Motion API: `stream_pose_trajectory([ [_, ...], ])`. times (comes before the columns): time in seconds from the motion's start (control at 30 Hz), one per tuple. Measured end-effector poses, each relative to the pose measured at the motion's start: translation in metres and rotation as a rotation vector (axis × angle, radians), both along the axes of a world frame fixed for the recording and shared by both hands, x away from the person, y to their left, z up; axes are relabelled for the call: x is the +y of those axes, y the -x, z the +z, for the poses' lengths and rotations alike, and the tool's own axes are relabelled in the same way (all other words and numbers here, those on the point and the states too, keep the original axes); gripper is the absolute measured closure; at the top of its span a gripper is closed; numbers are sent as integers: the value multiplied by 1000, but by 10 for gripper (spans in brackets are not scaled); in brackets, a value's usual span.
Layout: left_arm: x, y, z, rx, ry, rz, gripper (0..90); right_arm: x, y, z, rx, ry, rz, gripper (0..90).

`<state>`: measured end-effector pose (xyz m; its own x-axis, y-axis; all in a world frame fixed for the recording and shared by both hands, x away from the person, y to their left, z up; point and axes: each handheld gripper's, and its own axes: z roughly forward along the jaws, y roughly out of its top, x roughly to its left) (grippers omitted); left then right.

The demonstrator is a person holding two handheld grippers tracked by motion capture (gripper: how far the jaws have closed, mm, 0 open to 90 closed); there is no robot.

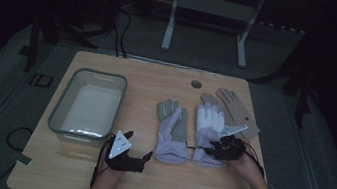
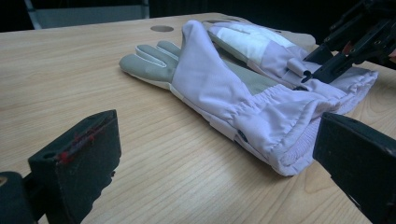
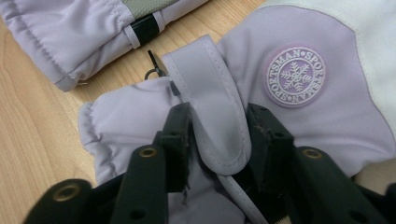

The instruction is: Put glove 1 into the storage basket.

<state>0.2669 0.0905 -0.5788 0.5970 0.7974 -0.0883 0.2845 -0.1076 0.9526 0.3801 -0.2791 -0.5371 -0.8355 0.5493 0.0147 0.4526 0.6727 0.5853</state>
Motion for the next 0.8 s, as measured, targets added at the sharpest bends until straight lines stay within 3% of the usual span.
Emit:
stream_pose_trajectory([
  [0.17,0,0,0,1,0,1,13,3,3,5,2,6,6,720],
  [0.37,0,0,0,1,0,0,13,6,6,16,-22,-8,24,731],
  [0.57,0,0,0,1,0,-1,13,2,6,42,-72,-56,21,730],
  [0.8,0,0,0,2,-1,1,13,5,3,77,-157,-55,28,731],
])
